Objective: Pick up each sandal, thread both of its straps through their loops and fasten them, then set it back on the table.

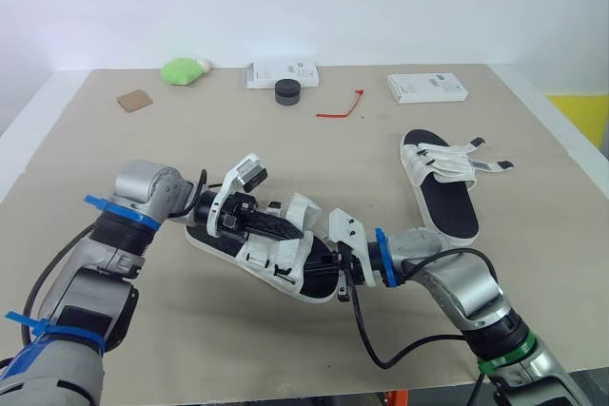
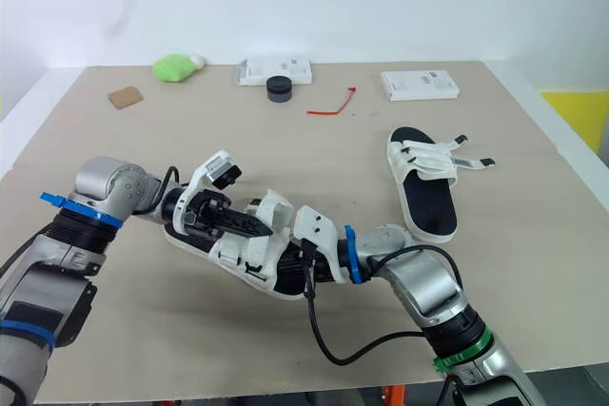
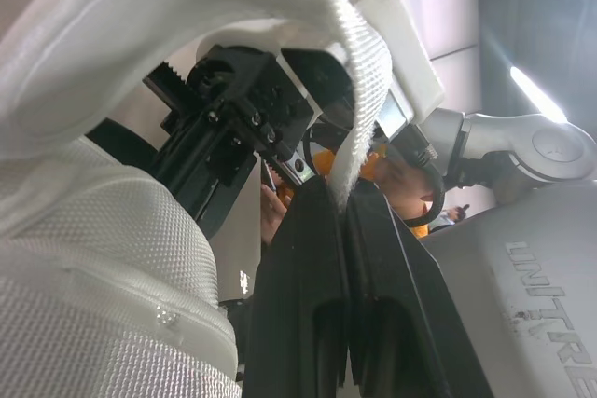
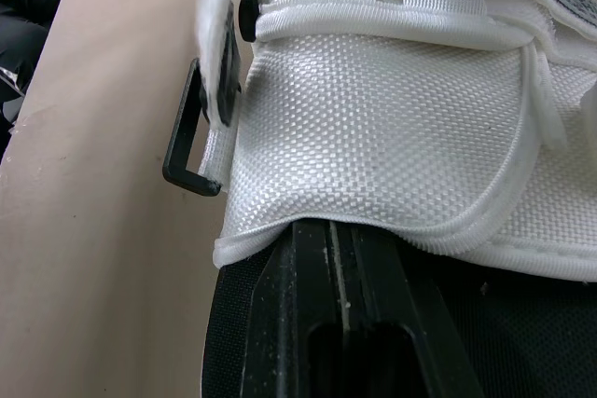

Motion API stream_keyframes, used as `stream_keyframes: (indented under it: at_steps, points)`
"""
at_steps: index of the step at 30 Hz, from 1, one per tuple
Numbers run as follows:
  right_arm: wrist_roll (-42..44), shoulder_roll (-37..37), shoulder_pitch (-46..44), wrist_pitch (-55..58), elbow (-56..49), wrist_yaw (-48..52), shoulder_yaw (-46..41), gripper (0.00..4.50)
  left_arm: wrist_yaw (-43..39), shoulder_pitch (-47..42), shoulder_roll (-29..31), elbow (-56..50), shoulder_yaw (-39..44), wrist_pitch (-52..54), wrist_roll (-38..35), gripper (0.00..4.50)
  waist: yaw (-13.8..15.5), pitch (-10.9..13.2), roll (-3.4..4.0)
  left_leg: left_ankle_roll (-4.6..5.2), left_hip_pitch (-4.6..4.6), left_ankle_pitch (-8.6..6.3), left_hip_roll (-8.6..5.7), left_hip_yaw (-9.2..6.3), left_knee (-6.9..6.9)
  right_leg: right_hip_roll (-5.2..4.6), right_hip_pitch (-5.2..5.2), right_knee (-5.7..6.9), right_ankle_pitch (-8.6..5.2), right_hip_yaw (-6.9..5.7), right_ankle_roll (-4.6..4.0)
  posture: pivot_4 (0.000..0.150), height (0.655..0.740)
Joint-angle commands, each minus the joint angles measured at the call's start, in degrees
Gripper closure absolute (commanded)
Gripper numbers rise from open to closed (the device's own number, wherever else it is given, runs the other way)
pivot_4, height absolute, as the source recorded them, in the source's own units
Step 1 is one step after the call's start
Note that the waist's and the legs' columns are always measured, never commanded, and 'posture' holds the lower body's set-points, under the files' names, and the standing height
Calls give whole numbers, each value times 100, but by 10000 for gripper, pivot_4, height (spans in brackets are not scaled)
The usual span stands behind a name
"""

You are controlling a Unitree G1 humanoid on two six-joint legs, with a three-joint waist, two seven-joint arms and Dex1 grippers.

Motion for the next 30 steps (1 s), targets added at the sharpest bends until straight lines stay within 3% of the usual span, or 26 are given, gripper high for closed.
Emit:
stream_keyframes:
  at_steps: [1, 19, 24, 30]
  points:
    - [-85, -16, 105, 106, 152, -19, 283, 45000, 79, 63, -55, -234, 108, 52, -114, 44645, 0, 0, 0, 0, 0, 0, 0, 0, 0, 0, 0, 0, 0, 0, 0, 1500, 7400]
    - [-112, 40, 104, 105, 160, -64, 295, 45000, 729, 13, -459, 301, 211, -109, 284, 44645, 7, -1, 1, 0, 6, 0, -1, -1, 10, -1, 9, 4, 3, -1, 1, 1500, 7400]
    - [-134, 32, 139, 108, 149, -68, 313, 45000, 918, -319, -657, 1087, 821, 272, 105, 44645, 4, -1, 0, 2, 8, 2, -1, -1, 12, 0, 11, 6, 4, -3, 2, 1500, 7400]
    - [-141, 29, 127, 99, 163, -63, 318, 45000, 927, -401, -630, 1264, 969, 540, 39, 44645, -23, -1, 1, 4, 7, 2, -1, -1, 11, 0, 9, 6, 4, -2, 4, 1500, 7400]
